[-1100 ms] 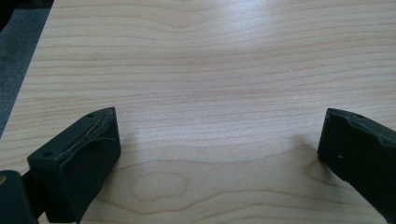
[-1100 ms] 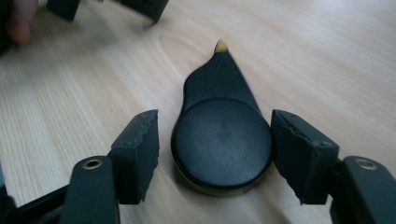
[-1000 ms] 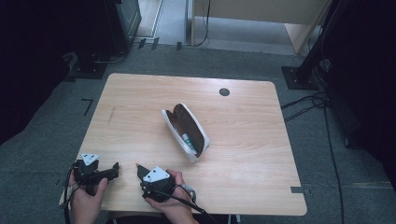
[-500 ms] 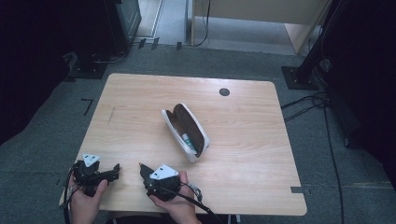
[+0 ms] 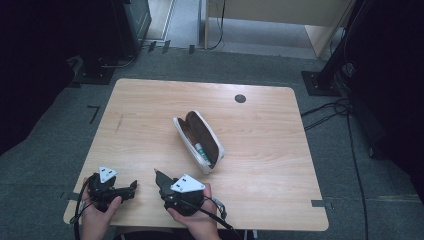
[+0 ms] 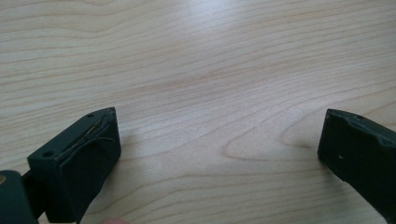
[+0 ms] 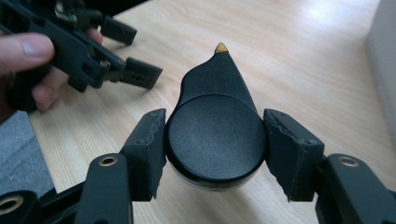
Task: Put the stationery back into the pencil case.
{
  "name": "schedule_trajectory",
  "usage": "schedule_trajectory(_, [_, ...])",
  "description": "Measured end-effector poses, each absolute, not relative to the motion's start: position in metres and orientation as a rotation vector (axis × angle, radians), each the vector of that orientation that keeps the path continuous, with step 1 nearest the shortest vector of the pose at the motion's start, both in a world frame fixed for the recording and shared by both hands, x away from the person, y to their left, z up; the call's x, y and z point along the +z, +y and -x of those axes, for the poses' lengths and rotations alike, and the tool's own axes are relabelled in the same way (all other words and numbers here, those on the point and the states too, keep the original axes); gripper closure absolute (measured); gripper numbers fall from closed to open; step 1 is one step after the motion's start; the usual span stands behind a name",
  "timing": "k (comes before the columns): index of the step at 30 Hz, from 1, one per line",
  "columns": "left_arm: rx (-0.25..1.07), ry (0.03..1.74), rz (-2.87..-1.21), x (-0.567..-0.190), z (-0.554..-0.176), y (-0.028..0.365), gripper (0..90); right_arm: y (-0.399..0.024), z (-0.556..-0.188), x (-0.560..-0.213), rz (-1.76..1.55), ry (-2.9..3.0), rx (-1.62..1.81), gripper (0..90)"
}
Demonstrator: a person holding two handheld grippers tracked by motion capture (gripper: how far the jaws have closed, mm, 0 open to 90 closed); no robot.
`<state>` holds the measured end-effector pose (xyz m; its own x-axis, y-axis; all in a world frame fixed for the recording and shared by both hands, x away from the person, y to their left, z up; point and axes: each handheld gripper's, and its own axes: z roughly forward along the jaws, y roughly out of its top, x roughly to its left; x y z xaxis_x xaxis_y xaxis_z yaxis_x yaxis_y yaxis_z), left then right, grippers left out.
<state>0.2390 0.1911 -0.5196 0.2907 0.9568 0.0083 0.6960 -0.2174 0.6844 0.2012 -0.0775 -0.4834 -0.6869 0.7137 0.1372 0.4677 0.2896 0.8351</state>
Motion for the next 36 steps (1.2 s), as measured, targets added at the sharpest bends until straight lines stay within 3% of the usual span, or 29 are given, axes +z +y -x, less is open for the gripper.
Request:
schedule_trajectory(23, [0.595, 1.473, -1.995, -0.519, -0.241, 0.192, 0.0, -0.137, -0.226, -0.418, -1.106, 2.063, 1.387, 41.7])
schedule_trajectory(36, [0.594, 1.473, -1.994, -0.519, -0.241, 0.192, 0.0, -0.157, -0.255, -0.415, -1.197, 2.022, 1.355, 41.6])
